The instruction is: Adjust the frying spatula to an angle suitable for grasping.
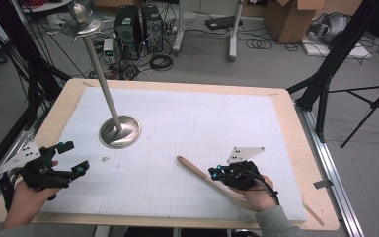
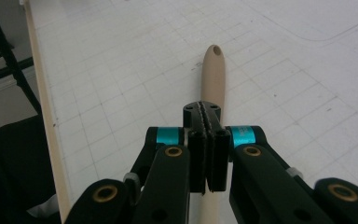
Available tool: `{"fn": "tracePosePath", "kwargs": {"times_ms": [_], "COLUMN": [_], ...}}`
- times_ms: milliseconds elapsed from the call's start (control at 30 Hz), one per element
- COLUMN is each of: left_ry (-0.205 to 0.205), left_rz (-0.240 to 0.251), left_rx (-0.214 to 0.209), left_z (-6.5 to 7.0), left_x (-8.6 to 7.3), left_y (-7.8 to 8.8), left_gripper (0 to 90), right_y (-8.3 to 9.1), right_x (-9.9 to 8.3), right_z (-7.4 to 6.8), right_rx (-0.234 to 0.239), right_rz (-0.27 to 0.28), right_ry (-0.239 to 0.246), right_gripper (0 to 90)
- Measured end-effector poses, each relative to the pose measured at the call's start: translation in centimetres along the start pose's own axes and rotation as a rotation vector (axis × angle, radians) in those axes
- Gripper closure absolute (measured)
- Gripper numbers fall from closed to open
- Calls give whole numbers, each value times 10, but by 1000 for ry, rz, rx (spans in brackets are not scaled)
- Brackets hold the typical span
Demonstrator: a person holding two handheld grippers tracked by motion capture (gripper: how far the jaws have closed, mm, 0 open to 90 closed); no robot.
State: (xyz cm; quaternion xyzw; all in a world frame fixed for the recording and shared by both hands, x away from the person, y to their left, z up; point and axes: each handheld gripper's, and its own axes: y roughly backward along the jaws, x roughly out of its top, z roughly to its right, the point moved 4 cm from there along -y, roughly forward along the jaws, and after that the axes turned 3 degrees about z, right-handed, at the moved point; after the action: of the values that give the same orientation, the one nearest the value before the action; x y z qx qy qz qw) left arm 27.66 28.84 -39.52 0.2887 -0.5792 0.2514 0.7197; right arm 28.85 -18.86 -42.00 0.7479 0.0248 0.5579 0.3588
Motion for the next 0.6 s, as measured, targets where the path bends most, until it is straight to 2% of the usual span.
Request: {"fn": "tracePosePath", "kwargs": {"times_ms": [33,100,133,267,300,333,367,400,433,467,500,533,600], "left_ry": [0,-1,-1,1,0,1,1,1,1,1,1,6,6], "left_rz": [0,0,0,2,2,3,3,3,3,7,7,13,12], "left_rx": [0,0,0,1,1,0,0,-2,-2,-3,-3,-6,-8], "left_z": [0,0,0,0,-1,-1,-1,-1,-1,-1,-1,-2,-2], "left_x": [0,0,0,0,0,0,0,0,0,1,1,1,1], "left_y": [0,0,0,1,1,1,1,1,1,1,1,0,0], "left_gripper": [19,19,19,19,19,19,19,19,19,19,19,19,19], "right_y": [0,3,6,10,10,12,12,13,13,15,15,16,17], "right_x": [0,-1,-2,-2,-2,-2,-2,-3,-3,-5,-5,-7,-7], "right_z": [0,2,3,5,5,7,7,9,9,10,10,11,12], "right_rx": [0,16,17,18,18,18,18,20,20,26,26,16,16], "right_rz": [0,8,19,31,31,37,37,38,38,40,40,44,44], "right_ry": [0,8,19,17,17,7,7,-6,-6,-8,-8,-14,-17], "right_gripper": [867,807,736,576,576,486,486,417,417,362,362,308,296]}}
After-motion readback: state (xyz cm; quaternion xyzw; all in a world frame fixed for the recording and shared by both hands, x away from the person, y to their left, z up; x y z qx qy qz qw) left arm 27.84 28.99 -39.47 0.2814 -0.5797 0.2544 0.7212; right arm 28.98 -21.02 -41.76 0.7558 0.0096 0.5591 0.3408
